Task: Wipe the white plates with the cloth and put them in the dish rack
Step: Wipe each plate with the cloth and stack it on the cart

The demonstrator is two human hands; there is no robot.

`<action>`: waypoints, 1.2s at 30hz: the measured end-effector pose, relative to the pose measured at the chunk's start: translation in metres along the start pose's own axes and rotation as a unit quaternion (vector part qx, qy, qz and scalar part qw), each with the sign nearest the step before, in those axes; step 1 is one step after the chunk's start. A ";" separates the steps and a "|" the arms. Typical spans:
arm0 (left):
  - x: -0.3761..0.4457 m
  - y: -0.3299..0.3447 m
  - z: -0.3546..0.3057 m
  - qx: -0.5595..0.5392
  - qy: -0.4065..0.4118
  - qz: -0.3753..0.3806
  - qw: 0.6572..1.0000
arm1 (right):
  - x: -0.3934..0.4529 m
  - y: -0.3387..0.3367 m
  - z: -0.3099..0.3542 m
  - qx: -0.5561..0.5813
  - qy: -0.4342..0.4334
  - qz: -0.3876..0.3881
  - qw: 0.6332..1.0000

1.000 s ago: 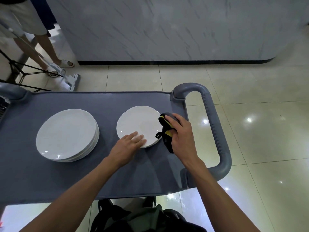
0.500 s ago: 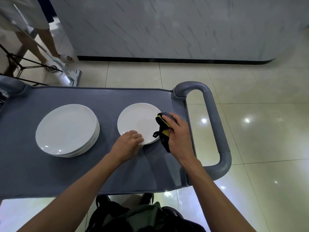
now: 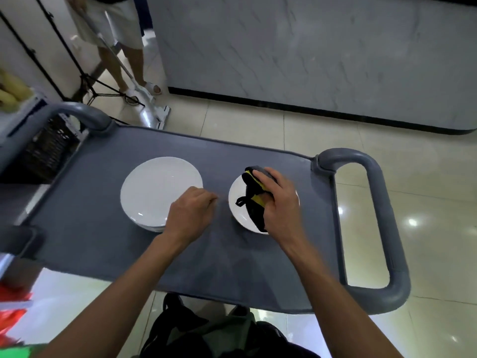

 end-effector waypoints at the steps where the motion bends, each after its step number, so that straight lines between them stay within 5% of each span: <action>1: -0.001 -0.009 0.014 0.001 -0.017 -0.013 1.000 | 0.004 0.011 0.006 0.006 0.000 0.011 1.000; 8: -0.023 -0.044 0.137 -0.046 -0.235 -0.044 0.970 | 0.032 0.091 0.069 0.071 -0.036 0.078 0.994; 14: -0.041 -0.038 0.207 -0.076 -0.369 0.062 0.924 | 0.052 0.164 0.107 0.162 -0.015 0.109 0.981; 25: -0.036 -0.021 0.228 -0.151 -0.416 0.076 0.894 | 0.058 0.236 0.080 0.089 -0.015 0.121 0.989; 36: -0.036 -0.015 0.229 -0.159 -0.425 0.049 0.890 | 0.032 0.251 0.063 -0.163 -0.089 0.264 0.947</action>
Point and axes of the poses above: each hand's wrist, its own x-axis towards the middle knuckle, its own y-axis out of the palm, z = x × y, the point moved 5 cm from there along x, towards the middle knuckle, and after that the axes turned 10 degrees about x, right-handed, at the moved point
